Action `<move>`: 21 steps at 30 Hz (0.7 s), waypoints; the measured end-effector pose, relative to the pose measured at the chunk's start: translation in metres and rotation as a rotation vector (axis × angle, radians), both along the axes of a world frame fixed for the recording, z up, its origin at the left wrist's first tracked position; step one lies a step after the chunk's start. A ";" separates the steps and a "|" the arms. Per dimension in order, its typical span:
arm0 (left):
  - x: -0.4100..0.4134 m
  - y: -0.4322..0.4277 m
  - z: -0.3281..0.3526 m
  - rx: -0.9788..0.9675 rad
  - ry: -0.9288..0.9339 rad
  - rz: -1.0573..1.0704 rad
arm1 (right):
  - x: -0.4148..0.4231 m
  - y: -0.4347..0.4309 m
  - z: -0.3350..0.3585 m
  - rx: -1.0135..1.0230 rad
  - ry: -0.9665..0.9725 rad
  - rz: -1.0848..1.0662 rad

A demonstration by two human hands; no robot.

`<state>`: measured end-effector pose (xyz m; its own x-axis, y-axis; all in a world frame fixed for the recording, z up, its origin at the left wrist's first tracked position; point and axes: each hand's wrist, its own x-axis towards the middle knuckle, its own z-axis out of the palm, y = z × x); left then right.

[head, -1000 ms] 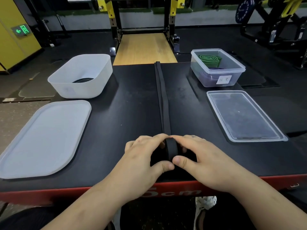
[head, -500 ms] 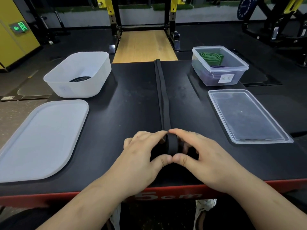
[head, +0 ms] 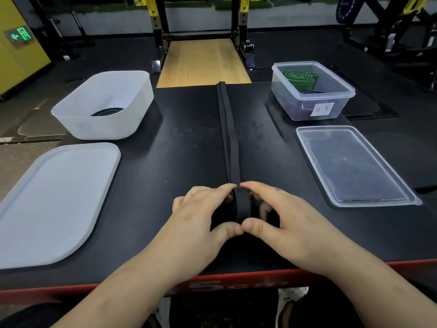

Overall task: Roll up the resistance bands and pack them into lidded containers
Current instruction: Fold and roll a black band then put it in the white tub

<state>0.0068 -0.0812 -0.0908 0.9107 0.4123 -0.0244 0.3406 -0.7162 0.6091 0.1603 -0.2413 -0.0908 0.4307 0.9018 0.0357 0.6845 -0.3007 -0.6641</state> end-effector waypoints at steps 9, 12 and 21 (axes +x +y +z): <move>-0.007 -0.005 0.005 -0.010 -0.009 -0.032 | -0.003 -0.005 0.005 0.043 0.016 0.055; -0.017 -0.011 0.000 0.017 -0.017 -0.089 | -0.006 -0.013 0.009 0.008 0.007 0.116; -0.017 -0.015 0.007 -0.015 -0.015 -0.021 | -0.006 -0.007 0.001 0.017 -0.040 0.071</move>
